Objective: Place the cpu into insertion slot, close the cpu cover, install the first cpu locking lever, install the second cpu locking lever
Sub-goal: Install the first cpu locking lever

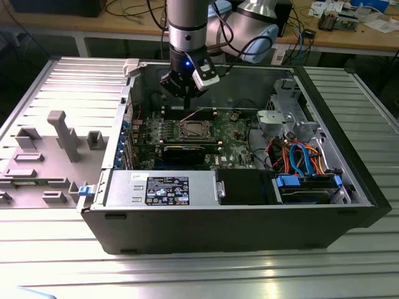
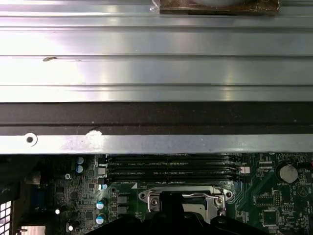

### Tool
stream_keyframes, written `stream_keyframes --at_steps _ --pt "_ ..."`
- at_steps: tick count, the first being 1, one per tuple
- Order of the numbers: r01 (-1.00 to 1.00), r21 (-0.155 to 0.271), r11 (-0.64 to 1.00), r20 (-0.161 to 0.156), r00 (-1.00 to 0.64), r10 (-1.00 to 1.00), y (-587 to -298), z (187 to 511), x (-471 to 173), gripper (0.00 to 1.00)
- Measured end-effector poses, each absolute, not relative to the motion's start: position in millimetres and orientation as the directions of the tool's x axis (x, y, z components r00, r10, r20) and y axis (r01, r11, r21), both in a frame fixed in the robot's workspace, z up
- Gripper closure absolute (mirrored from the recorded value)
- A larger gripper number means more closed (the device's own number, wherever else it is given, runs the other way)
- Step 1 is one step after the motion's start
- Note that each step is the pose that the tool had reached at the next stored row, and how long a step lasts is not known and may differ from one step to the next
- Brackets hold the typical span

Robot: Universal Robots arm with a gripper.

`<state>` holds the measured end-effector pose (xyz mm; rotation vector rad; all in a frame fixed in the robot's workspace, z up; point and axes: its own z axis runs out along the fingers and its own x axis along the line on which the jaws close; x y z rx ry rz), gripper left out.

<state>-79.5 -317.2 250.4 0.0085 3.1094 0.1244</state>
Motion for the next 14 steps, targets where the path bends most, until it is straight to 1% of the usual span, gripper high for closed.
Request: stream_keyframes --at_steps 14 --pt "0.004 0.08 0.997 -0.03 -1.0 0.007 -320.0 248.0 -79.2 0.89"
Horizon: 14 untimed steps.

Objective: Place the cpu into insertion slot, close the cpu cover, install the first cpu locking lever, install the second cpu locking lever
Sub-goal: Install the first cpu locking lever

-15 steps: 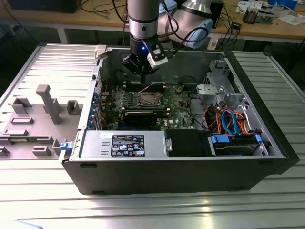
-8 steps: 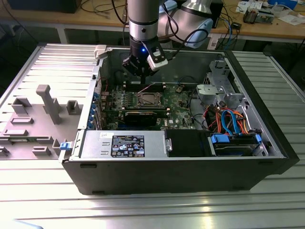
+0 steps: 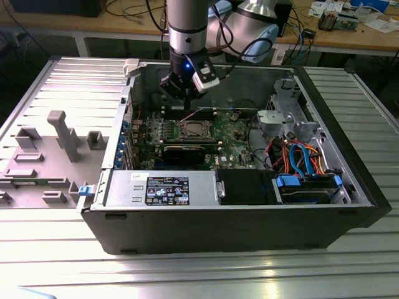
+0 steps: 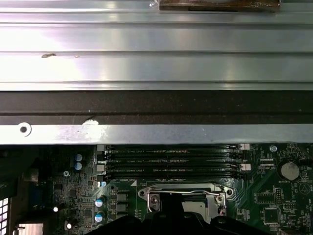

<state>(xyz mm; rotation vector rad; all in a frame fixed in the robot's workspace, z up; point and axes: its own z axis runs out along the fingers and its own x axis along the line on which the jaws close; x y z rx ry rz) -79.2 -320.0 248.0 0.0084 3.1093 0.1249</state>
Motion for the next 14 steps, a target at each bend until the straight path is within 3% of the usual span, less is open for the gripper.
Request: stream_keyframes --at_steps 14 --pt "0.003 0.099 0.995 -0.03 -1.0 0.006 -326.0 240.7 -74.1 0.89"
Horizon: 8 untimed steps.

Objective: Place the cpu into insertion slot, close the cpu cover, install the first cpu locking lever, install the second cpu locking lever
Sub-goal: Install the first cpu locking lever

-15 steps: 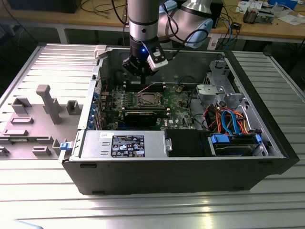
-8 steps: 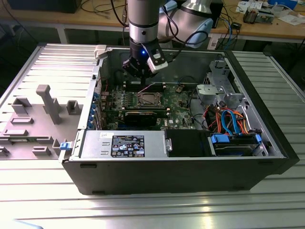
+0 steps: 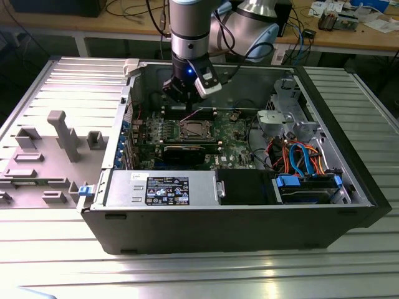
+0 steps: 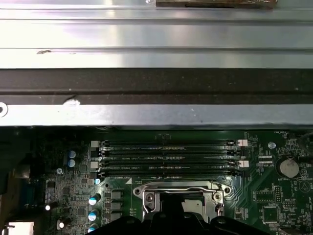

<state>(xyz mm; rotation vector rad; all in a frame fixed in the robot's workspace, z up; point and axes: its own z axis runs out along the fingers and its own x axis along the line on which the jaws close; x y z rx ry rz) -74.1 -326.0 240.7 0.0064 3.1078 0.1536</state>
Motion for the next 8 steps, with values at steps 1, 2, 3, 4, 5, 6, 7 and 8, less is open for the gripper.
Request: stream_keyframes --at_steps 1,2,3,4,5,6,7,8 --pt "-0.004 0.099 0.995 -0.03 -1.0 -0.001 -325.9 240.0 -74.2 0.89" --pt "-0.016 0.098 0.995 -0.03 -0.999 -0.013 -325.8 239.3 -74.2 0.89" --pt "-0.035 0.098 0.995 -0.03 -0.999 -0.032 -325.7 238.0 -74.2 0.89" --pt "-0.038 0.098 0.994 -0.03 -0.999 -0.036 -325.8 236.7 -73.6 0.89" --pt "-0.038 0.098 0.994 -0.03 -0.999 -0.036 -325.8 236.4 -73.2 0.89" --pt "-0.038 0.098 0.994 -0.03 -0.999 -0.035 -325.8 236.3 -73.0 0.89" --pt "-0.038 0.098 0.994 -0.03 -0.999 -0.035 -325.8 236.3 -72.9 0.89" --pt "-0.038 0.099 0.994 -0.03 -0.999 -0.035 -325.8 236.2 -72.8 0.89"
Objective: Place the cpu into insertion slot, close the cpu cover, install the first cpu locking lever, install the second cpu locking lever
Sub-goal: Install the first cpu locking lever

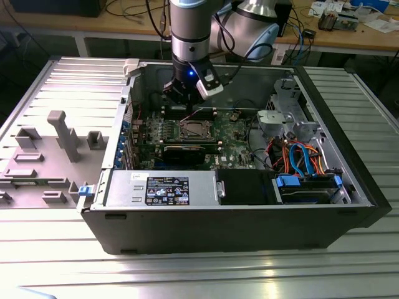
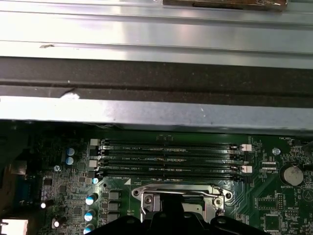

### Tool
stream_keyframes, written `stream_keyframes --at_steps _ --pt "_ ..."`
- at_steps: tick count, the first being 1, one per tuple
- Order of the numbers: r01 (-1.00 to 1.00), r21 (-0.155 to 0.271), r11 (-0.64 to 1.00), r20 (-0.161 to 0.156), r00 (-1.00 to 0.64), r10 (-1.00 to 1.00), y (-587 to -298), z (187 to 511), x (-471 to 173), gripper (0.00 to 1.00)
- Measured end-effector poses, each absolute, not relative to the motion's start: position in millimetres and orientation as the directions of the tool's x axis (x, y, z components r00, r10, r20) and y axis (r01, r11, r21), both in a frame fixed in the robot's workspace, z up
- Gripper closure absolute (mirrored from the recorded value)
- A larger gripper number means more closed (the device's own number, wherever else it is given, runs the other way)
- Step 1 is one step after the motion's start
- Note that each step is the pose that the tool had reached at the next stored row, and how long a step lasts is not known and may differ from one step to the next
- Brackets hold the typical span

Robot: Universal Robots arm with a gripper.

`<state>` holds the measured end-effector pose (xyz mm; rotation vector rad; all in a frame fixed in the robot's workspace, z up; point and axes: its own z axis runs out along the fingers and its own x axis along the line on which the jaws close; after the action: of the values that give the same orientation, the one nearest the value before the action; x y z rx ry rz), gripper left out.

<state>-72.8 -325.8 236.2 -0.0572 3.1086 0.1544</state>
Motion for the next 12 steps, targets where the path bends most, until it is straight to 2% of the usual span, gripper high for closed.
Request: stream_keyframes --at_steps 12 --pt "-0.038 0.099 0.994 -0.03 -0.999 -0.035 -325.8 236.2 -72.7 0.89"
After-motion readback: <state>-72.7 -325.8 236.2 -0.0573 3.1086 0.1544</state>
